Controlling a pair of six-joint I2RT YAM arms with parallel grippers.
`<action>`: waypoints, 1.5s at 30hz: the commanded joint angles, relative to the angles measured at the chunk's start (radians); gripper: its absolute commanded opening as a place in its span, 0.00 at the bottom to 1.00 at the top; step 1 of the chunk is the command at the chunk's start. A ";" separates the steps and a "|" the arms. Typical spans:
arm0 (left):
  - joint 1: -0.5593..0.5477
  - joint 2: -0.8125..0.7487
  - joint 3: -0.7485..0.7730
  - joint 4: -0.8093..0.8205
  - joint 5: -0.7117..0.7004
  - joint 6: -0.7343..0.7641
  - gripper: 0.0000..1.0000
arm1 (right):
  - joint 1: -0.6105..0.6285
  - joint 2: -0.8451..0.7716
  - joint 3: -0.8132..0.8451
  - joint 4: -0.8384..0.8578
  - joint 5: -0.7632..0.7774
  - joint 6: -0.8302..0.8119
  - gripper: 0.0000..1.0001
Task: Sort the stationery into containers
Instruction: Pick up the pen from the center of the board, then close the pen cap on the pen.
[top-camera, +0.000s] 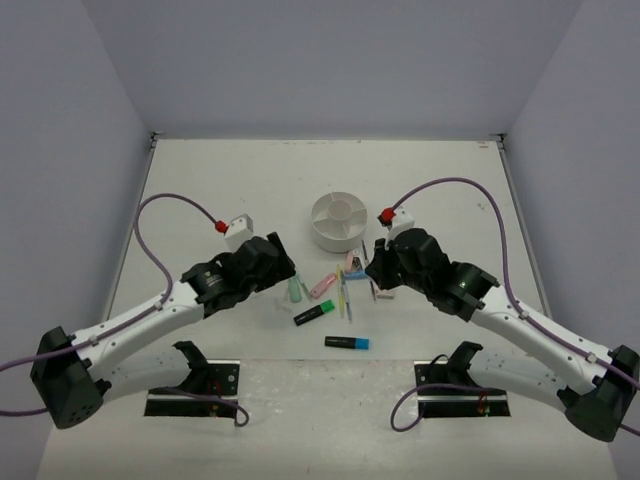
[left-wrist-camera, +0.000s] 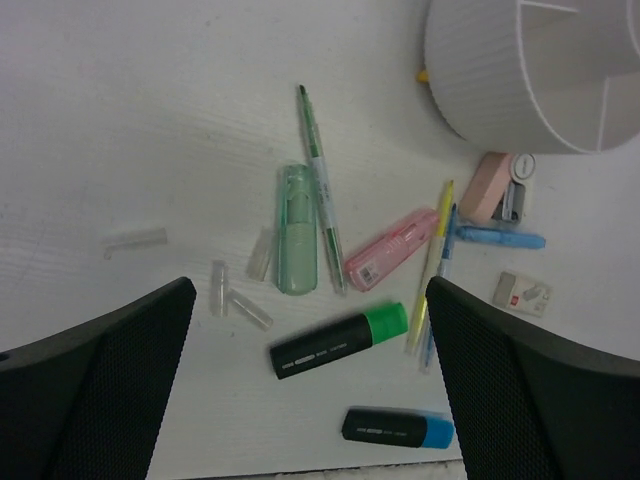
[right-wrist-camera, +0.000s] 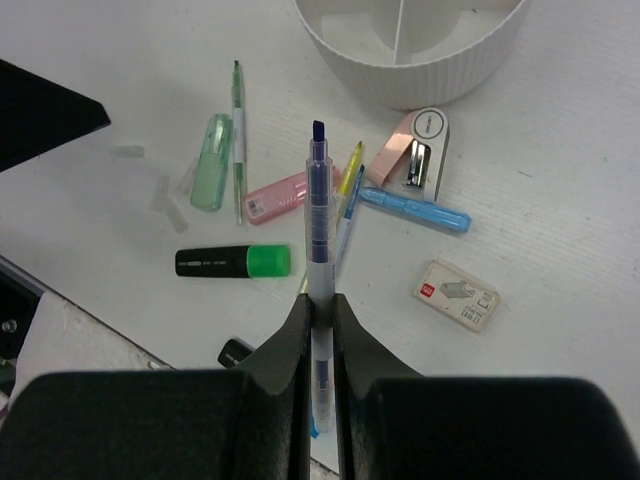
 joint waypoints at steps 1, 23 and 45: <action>-0.031 0.169 0.120 -0.201 -0.179 -0.380 1.00 | -0.016 -0.024 0.012 0.035 0.001 -0.032 0.00; -0.030 0.435 0.185 0.001 0.034 0.391 0.45 | -0.077 -0.120 -0.050 0.035 -0.062 -0.026 0.00; 0.006 0.539 0.094 0.125 0.145 0.446 0.27 | -0.077 -0.044 -0.036 0.035 -0.093 -0.046 0.00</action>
